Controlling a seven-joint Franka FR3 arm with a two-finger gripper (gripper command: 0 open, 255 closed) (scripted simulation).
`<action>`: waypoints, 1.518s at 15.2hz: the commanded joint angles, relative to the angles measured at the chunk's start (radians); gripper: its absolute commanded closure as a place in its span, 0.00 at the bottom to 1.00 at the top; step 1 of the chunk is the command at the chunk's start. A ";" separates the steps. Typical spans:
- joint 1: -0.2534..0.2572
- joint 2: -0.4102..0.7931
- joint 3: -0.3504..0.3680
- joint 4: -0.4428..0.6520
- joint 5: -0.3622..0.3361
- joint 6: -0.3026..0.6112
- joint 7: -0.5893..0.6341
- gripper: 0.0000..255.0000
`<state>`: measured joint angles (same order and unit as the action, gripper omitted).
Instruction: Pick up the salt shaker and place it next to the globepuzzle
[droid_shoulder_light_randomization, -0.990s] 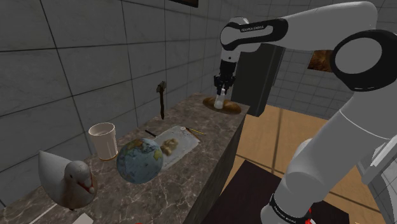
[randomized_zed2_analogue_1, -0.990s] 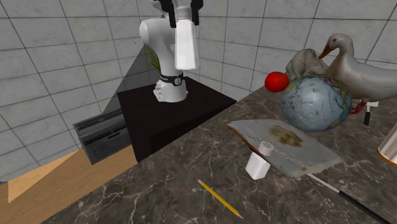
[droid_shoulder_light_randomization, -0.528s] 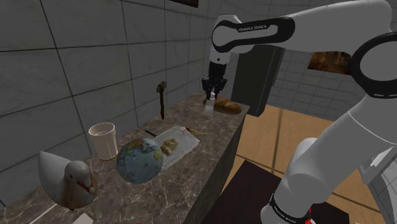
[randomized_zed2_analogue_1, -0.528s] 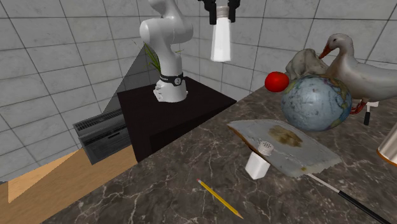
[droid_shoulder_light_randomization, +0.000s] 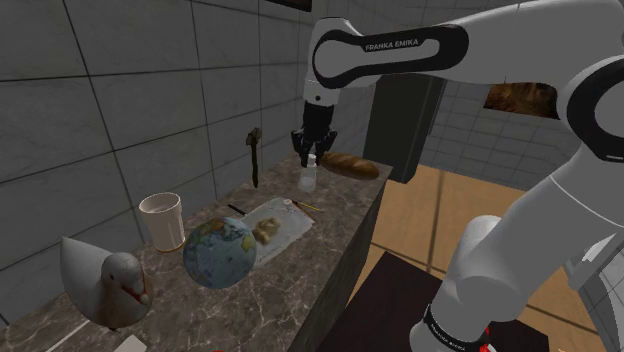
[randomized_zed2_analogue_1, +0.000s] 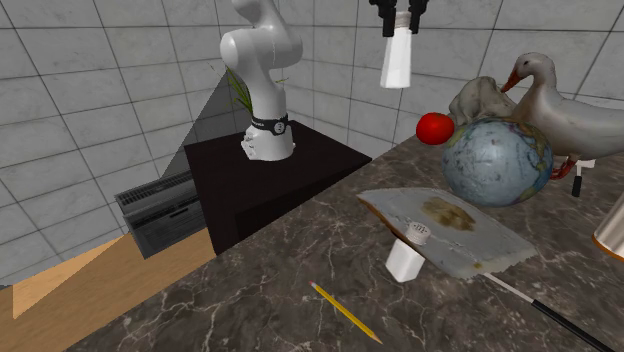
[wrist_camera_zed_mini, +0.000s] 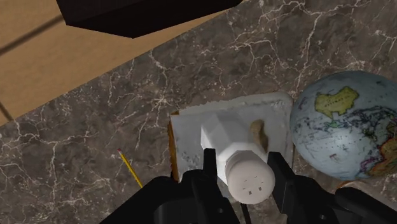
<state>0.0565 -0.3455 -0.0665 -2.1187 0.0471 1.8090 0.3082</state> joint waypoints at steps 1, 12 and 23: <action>0.018 0.005 0.031 0.001 0.010 0.007 0.046 1.00; 0.117 0.105 0.210 0.097 0.044 0.029 0.311 1.00; 0.202 0.286 0.346 0.265 0.012 0.054 0.541 1.00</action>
<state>0.2544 -0.0655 0.2735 -1.8523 0.0606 1.8541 0.8384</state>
